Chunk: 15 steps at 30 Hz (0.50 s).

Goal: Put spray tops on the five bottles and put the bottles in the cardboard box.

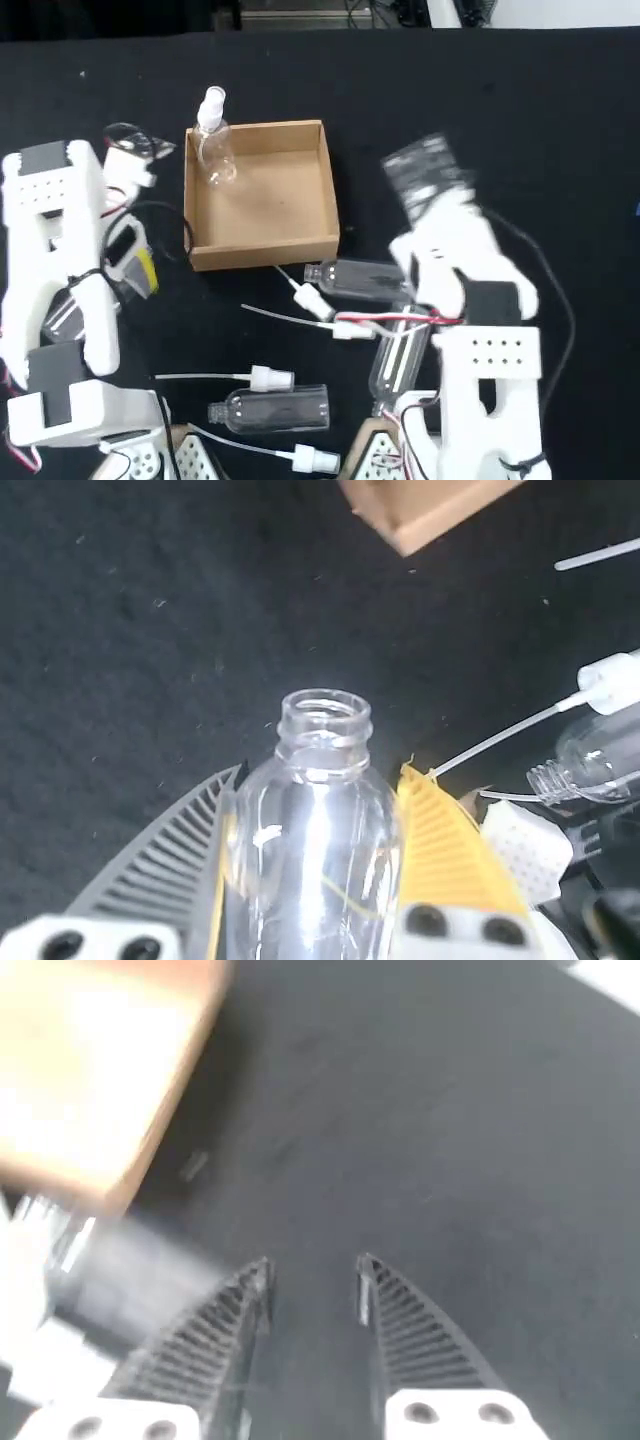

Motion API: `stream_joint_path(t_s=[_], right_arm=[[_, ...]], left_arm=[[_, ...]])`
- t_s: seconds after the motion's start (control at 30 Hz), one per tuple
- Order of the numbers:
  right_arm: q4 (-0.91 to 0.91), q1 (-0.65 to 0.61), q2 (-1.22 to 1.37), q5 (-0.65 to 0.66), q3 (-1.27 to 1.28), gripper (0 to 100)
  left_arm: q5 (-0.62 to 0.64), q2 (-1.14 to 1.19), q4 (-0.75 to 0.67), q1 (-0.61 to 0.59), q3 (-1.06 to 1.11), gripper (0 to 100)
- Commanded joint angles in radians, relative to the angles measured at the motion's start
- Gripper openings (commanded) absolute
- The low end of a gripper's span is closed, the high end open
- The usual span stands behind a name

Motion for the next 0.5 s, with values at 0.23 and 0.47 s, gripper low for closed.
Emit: stream_joint_path(t_s=[0.23, 0.47], right_arm=[[0.247, -0.281, 0.027, 0.084, -0.042, 12.7], [0.178, -0.377, 0.185, 0.118, 0.045, 12.9]], left_arm=[[0.295, -0.049, -0.104, -0.171, -0.11, 3], [0.476, -0.049, -0.233, -0.162, -0.061, 3]])
